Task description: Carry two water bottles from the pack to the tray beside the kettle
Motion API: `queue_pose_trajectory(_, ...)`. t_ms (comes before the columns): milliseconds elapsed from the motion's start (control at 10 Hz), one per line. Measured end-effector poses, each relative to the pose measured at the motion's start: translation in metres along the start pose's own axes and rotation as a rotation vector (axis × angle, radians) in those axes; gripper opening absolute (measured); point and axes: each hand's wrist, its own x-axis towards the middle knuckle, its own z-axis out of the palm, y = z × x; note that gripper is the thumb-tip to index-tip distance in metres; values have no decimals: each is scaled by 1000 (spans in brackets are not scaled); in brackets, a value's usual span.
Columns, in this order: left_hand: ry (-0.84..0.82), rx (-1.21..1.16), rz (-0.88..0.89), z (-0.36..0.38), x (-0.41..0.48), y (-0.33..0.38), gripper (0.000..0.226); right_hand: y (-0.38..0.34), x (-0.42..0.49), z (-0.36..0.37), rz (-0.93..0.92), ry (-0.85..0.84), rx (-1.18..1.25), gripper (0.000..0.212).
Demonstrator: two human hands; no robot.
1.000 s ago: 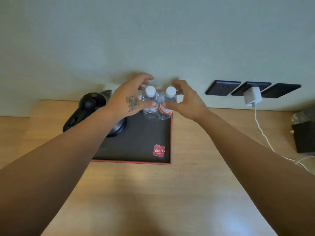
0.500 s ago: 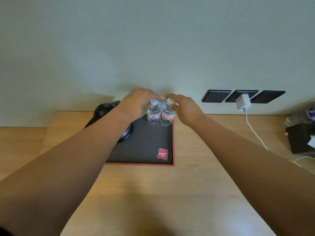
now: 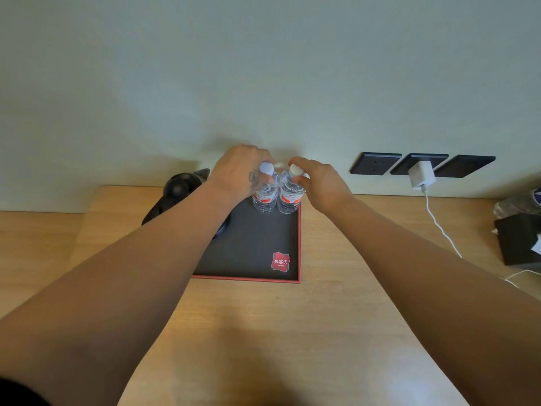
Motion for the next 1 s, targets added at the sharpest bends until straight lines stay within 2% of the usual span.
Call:
queue_pose_trajectory(400,62,-88,-126,11,4,6,39,1,0,8,0,48,-25,26)
queue_pose_trajectory(800,57,-118,-167,15,2,6,41,0,-1,7,27,63,43,32)
queue_pose_trajectory(1000,109,-311,-205,12,-16,8,80,-9,-5,-2,49,82,-7,59)
